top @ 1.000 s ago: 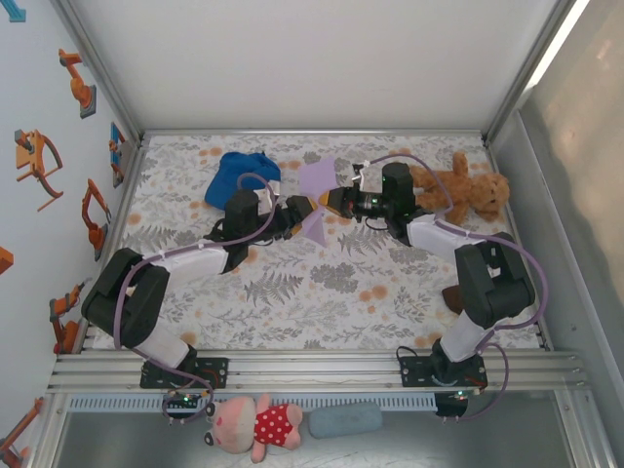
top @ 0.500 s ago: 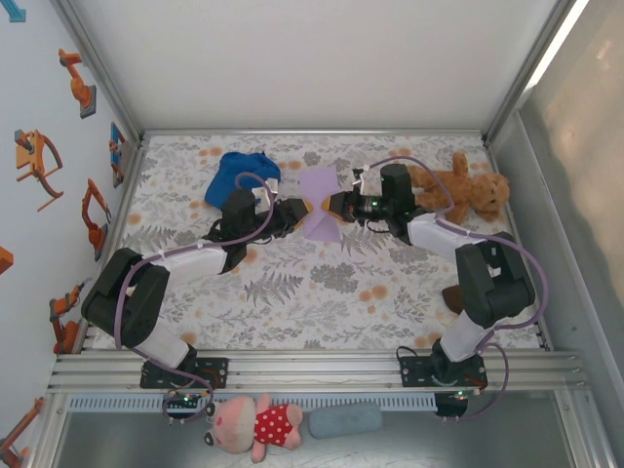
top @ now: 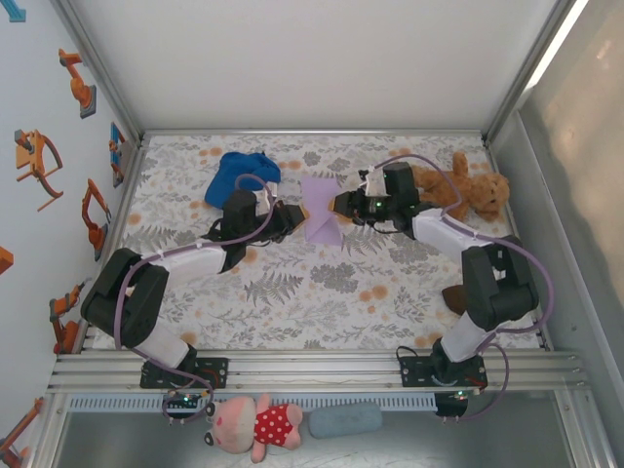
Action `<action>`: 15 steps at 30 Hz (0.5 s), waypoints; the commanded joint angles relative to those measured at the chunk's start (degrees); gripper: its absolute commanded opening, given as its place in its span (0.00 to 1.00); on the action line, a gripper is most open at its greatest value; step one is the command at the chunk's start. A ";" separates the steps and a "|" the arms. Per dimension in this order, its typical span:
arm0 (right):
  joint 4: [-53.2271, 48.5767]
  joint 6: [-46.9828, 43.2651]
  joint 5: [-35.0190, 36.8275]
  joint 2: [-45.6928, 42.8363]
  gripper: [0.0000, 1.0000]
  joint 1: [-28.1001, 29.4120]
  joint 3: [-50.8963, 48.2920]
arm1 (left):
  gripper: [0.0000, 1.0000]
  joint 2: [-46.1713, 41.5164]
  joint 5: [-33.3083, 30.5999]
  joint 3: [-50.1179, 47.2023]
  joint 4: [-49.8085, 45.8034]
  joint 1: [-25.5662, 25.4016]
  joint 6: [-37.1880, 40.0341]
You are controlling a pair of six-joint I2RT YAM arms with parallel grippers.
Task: Fold a paper plane with a square sheet of paper (pick it up from the middle)
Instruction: Turn over the paper at the center of the table.
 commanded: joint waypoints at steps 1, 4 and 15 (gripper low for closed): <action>-10.66 -7.99 8.56 -3.35 0.34 -1.19 2.80 | 0.08 -3.58 -5.48 4.67 -17.99 0.24 8.88; -15.36 -10.98 15.11 -4.58 0.35 -1.56 3.54 | 0.08 -5.09 -14.91 10.61 -37.43 -0.23 16.20; -21.07 -13.97 28.58 -6.49 0.35 -1.68 4.08 | 0.08 2.41 -55.57 34.92 -87.03 -5.24 25.24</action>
